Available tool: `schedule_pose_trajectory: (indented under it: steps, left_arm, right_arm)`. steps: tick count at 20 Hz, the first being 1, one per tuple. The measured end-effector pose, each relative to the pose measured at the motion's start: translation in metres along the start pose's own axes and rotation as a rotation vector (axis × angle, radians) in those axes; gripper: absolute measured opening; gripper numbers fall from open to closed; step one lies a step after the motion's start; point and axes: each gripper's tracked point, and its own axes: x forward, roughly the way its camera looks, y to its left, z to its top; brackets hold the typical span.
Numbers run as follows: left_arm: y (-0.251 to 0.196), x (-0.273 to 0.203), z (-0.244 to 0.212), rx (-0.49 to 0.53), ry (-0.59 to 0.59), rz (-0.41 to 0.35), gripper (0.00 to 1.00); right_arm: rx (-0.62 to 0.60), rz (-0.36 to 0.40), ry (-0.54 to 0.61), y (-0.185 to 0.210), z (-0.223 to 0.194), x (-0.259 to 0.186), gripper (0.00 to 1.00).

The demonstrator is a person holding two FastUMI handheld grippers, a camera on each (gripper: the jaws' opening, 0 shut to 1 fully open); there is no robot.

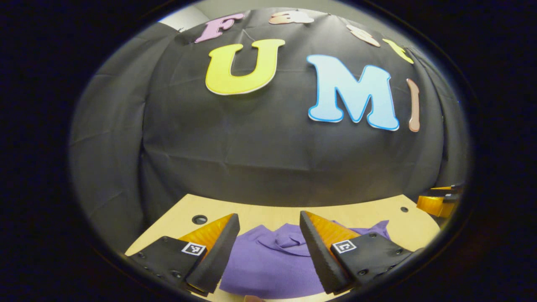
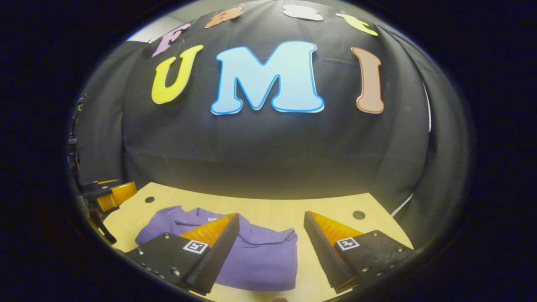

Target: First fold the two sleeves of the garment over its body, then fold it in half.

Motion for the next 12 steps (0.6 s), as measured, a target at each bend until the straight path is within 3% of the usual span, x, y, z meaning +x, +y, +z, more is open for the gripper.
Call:
schedule_pose_trajectory:
  steps: [3,4,12]
  left_arm:
    - [0.002,-0.040,0.017,0.005,-0.053,-0.028,0.94]
    - [0.001,-0.052,0.021,0.003,-0.068,-0.041,0.94]
    - [-0.009,-0.139,0.029,0.006,-0.106,-0.090,0.94]
  right_arm:
    - [0.006,-0.013,-0.029,0.015,0.008,-0.042,0.90]
    - [0.007,-0.018,-0.035,0.018,0.009,-0.057,0.95]
    - [-0.037,-0.035,-0.099,0.042,0.014,-0.143,0.95]
